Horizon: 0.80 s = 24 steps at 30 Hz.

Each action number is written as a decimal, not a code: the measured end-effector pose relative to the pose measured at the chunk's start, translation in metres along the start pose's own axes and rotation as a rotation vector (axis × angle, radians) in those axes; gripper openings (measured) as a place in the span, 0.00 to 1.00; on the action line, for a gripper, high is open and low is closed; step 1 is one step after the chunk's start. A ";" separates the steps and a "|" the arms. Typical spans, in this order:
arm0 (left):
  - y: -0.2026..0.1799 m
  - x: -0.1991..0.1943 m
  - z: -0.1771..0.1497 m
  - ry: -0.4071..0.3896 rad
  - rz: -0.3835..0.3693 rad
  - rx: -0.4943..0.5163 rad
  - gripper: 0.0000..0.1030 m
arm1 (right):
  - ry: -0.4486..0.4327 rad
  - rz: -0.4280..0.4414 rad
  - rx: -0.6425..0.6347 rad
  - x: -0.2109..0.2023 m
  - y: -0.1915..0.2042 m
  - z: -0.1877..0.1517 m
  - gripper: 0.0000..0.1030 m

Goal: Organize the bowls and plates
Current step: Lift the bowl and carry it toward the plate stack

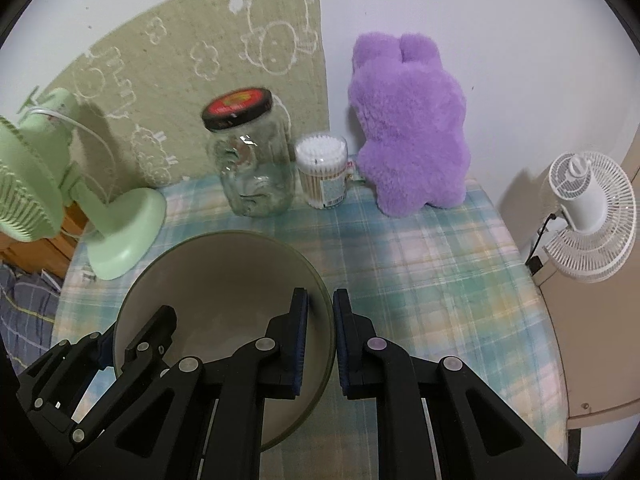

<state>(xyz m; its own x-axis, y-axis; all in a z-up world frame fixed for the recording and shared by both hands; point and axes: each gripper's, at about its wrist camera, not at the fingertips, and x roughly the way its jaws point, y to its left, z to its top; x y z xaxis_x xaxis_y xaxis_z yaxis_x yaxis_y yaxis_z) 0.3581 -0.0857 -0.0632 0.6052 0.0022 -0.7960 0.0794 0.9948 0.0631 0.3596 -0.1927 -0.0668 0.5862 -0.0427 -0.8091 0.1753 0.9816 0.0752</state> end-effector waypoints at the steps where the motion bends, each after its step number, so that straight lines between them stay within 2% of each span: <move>1: 0.001 -0.007 -0.001 -0.006 0.000 -0.001 0.14 | -0.005 0.001 0.000 -0.007 0.001 -0.001 0.16; 12: 0.007 -0.072 -0.012 -0.043 0.015 -0.004 0.14 | -0.047 0.017 -0.002 -0.073 0.003 -0.014 0.16; 24: 0.014 -0.142 -0.048 -0.062 0.029 0.003 0.14 | -0.052 0.043 0.005 -0.145 0.006 -0.053 0.16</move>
<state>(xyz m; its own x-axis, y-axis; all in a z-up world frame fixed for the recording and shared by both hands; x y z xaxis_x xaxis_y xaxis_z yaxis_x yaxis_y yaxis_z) 0.2353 -0.0670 0.0217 0.6553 0.0247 -0.7550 0.0635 0.9941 0.0876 0.2342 -0.1713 0.0201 0.6338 -0.0107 -0.7734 0.1528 0.9819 0.1117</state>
